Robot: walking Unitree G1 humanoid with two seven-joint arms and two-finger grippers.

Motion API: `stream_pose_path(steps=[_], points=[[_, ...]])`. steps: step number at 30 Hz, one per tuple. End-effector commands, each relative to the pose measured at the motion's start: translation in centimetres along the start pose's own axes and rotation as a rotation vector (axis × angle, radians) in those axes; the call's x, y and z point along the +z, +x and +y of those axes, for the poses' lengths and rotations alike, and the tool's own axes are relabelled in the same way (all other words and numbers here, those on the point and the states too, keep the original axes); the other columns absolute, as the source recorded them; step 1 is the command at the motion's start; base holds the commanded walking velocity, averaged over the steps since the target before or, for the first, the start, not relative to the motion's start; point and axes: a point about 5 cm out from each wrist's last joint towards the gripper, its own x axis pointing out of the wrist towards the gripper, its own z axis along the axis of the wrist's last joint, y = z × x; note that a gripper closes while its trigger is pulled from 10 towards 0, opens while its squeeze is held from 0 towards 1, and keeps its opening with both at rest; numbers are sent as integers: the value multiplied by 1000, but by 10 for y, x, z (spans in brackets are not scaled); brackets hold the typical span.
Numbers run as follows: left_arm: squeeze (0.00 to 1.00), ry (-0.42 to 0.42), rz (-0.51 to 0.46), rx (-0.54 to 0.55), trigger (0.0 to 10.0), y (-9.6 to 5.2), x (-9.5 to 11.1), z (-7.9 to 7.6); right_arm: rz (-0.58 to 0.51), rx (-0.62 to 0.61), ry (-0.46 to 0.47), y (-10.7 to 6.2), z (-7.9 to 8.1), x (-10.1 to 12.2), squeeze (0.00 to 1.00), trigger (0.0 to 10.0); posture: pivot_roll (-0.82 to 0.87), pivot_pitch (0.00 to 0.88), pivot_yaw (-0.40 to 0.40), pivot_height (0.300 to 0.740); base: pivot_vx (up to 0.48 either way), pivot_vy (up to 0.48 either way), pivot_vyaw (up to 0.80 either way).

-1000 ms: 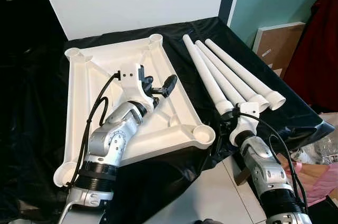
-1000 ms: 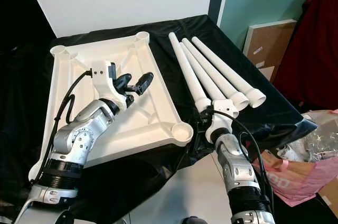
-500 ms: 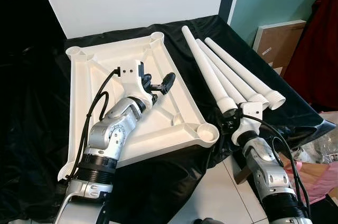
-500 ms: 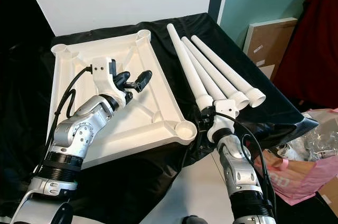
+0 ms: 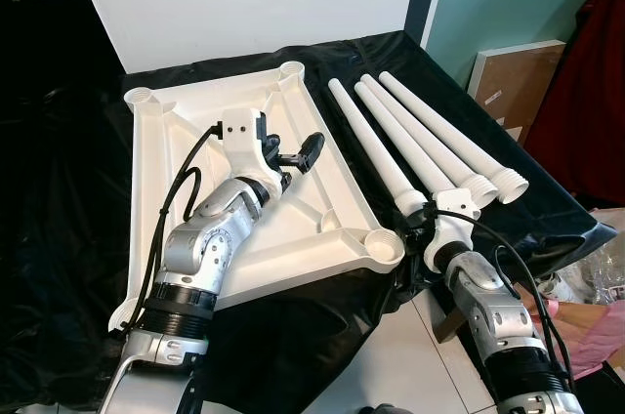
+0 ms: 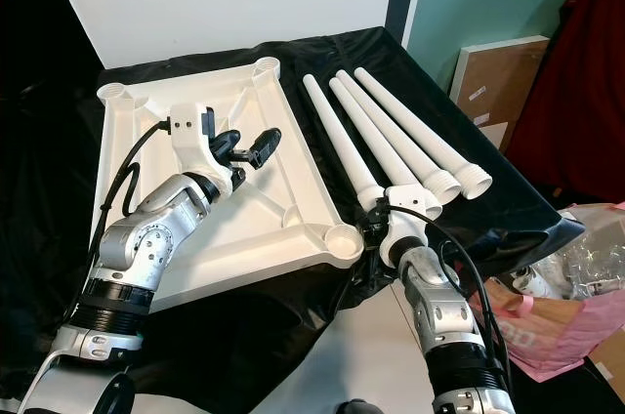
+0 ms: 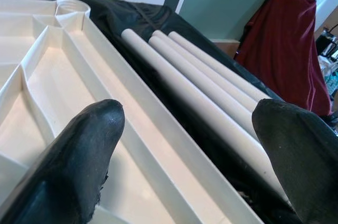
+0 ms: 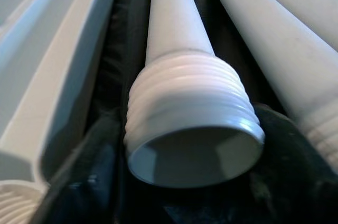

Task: Building children table

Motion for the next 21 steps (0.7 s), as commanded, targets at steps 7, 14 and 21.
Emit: stream_pose_path(steps=[7,14,21], points=[[0,5,12,-126,10000,-2,-3,-6,-34,22,-91,-6,1,-1,647,10000,-72,63,0,740,0,0,0],[0,2,7,-130,10000,-2,-2,-7,-188,12,-52,-10,1,23,0,10000,-79,67,6,740,0,0,0],[0,-3,3,-136,10000,-2,-1,-8,-299,-108,-10,-14,-14,41,0,10000,-80,69,9,740,0,0,0]])
